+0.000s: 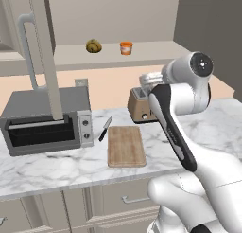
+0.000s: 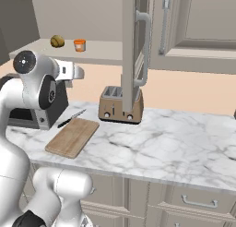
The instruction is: Pick the bread, place it on the cutting board, pick the jam, place it on the counter, and close the cabinet.
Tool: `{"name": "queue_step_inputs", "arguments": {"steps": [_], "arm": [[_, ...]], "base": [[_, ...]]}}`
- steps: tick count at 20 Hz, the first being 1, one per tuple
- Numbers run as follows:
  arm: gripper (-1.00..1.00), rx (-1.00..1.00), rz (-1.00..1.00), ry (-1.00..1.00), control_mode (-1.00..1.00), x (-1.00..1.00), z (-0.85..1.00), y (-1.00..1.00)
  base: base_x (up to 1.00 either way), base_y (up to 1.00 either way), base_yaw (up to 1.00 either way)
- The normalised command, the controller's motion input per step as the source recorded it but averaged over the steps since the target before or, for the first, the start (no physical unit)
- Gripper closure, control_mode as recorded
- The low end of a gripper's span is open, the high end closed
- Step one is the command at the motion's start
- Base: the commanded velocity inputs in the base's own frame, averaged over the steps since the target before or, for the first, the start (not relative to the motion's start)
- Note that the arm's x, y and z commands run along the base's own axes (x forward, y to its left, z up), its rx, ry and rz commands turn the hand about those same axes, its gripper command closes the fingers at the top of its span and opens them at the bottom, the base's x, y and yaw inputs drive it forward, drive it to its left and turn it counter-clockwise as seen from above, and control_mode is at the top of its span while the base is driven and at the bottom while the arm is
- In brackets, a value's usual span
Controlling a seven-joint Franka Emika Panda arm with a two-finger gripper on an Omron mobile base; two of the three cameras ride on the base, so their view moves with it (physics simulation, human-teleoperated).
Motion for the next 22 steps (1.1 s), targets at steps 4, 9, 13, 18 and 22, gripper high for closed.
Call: {"name": "queue_step_inputs", "arguments": {"steps": [4,9,13,18,22], "arm": [[-1.00,0.00,0.00,-0.05,-1.00,0.12,0.47,0.00],[-1.00,0.00,0.00,0.00,-1.00,0.08,0.45,0.06],[-1.00,0.00,0.00,0.00,-1.00,0.06,0.34,0.17],[-1.00,0.00,0.00,0.00,-1.00,0.17,0.11,0.23],[-1.00,0.01,0.00,0.01,-1.00,0.17,0.16,0.07]], "base": [[0.00,0.00,0.00],[0.00,0.00,0.00],[0.00,0.00,0.00],[0.00,0.00,0.00],[0.00,0.00,0.00]]}}
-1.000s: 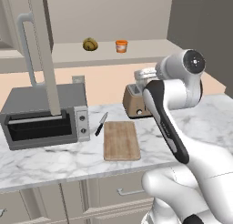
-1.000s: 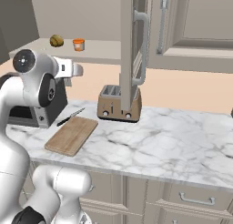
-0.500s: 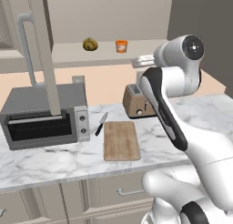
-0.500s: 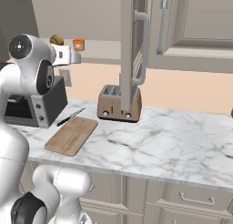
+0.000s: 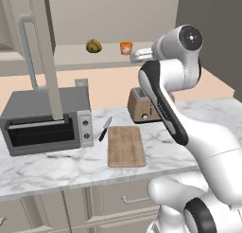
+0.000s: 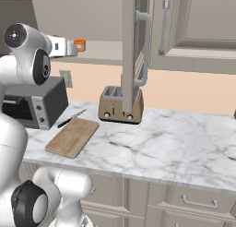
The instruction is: Pick the bread, place it on the cutting board, pick the jam, place it on the counter, and close the cabinet.
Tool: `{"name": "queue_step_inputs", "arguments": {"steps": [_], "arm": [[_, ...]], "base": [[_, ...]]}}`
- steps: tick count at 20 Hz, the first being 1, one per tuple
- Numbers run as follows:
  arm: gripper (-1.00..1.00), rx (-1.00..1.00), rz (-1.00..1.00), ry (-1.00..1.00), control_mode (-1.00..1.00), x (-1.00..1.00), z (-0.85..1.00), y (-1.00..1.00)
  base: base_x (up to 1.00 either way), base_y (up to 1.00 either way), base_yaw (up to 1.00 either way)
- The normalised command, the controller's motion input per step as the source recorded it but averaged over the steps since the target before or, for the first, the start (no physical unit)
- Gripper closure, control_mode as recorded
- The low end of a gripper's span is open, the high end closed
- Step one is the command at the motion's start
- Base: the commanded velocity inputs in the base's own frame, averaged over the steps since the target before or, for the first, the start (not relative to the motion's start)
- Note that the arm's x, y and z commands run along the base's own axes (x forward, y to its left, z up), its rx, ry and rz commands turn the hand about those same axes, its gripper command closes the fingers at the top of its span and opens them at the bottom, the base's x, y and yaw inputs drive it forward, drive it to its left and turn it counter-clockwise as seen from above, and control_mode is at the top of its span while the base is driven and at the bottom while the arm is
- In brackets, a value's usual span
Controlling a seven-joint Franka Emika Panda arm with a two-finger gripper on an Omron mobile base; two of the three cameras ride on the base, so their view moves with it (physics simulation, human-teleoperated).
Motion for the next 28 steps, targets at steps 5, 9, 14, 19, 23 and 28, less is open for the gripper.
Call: {"name": "queue_step_inputs", "arguments": {"steps": [5,9,14,19,23,28], "arm": [[-1.00,0.01,0.00,0.02,-1.00,0.17,0.02,0.00],[-1.00,0.05,0.00,0.03,-1.00,0.06,0.00,0.00],[-1.00,0.06,0.00,0.03,-1.00,0.05,0.00,0.00],[-1.00,0.00,0.00,0.00,-1.00,0.32,0.00,0.00],[-1.00,0.00,0.00,0.00,-1.00,0.39,-0.02,0.00],[-1.00,0.00,0.00,0.00,-1.00,0.33,-0.10,0.02]], "base": [[0.00,0.00,0.00],[0.00,0.00,0.00],[0.00,0.00,0.00],[0.00,0.00,0.00],[0.00,0.00,0.00],[0.00,0.00,0.00]]}}
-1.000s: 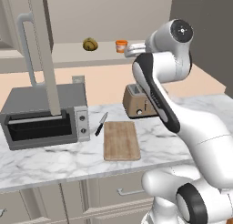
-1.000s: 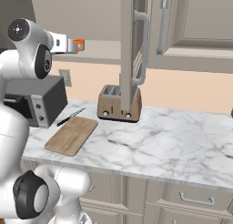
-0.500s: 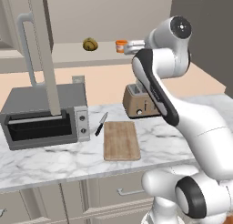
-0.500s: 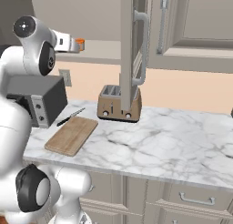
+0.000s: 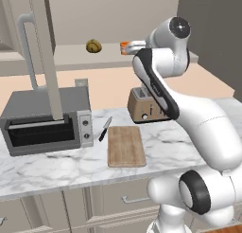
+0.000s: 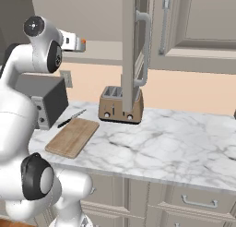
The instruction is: Pick the bread, place it on the cutting board, pick the jam, place it on the counter, and close the cabinet.
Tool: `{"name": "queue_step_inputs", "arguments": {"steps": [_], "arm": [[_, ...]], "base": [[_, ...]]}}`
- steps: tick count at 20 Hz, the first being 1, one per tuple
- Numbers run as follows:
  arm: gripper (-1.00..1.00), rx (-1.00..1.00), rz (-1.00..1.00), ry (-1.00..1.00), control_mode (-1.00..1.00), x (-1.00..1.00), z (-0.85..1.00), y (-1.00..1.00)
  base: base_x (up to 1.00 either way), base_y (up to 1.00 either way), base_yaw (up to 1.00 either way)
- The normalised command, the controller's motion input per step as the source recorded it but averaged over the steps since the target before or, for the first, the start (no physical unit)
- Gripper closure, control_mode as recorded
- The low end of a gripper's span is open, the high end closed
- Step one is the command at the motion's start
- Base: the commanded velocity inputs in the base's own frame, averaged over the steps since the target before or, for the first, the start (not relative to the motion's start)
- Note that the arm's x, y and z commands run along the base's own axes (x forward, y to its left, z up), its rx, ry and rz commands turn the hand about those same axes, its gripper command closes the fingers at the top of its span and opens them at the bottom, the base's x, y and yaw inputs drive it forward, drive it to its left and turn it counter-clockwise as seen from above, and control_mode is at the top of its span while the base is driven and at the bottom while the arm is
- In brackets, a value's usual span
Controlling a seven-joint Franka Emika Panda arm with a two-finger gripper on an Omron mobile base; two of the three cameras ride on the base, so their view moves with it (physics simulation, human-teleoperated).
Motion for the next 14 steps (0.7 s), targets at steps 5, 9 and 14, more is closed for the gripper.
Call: {"name": "queue_step_inputs", "arguments": {"steps": [5,9,14], "arm": [[-1.00,0.00,0.00,0.00,-1.00,0.28,-0.04,0.08],[-1.00,0.00,0.00,0.00,-1.00,0.34,0.00,0.09],[-1.00,0.00,0.00,0.00,-1.00,0.29,0.00,0.02]], "base": [[0.00,0.00,0.00],[0.00,0.00,0.00],[0.00,0.00,0.00]]}}
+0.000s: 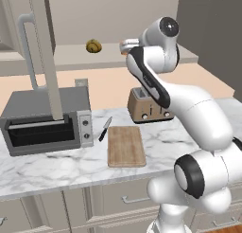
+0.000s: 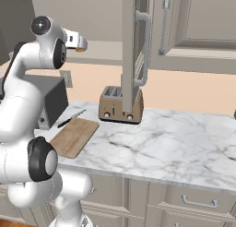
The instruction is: Pick the bread, place it on the cutting board, pick the jam, place it on the counter, and close the cabinet.
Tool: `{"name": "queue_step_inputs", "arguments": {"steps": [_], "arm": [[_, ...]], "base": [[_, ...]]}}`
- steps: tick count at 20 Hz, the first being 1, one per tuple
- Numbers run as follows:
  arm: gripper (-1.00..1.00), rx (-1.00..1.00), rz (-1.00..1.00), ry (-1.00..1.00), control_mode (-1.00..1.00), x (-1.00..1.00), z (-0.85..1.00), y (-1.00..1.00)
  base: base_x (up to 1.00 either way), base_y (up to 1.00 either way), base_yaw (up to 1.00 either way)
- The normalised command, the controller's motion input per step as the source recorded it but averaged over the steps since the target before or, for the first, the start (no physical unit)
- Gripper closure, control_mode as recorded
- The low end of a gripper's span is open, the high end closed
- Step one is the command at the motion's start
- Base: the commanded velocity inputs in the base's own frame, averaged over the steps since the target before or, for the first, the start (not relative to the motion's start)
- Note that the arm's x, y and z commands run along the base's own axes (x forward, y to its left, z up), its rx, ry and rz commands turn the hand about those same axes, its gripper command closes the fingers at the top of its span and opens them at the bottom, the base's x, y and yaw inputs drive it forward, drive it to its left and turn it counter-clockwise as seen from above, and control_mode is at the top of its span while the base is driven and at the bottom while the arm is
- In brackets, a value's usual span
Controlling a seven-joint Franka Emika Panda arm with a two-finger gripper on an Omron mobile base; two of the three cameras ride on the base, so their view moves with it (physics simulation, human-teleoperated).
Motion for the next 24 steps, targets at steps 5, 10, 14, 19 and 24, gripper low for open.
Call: {"name": "queue_step_inputs", "arguments": {"steps": [5,10,14,19,24], "arm": [[-1.00,0.00,0.00,0.00,-1.00,0.21,0.00,0.00],[-1.00,0.00,0.00,0.00,-1.00,0.21,0.02,0.00],[-1.00,0.00,0.00,0.00,-1.00,0.19,0.00,0.00],[-1.00,0.00,0.00,0.00,-1.00,0.19,0.00,0.00],[-1.00,0.00,0.00,0.00,-1.00,0.18,0.00,0.00]], "base": [[0.00,0.00,0.00],[0.00,0.00,0.00],[0.00,0.00,0.00],[0.00,0.00,0.00],[0.00,0.00,0.00]]}}
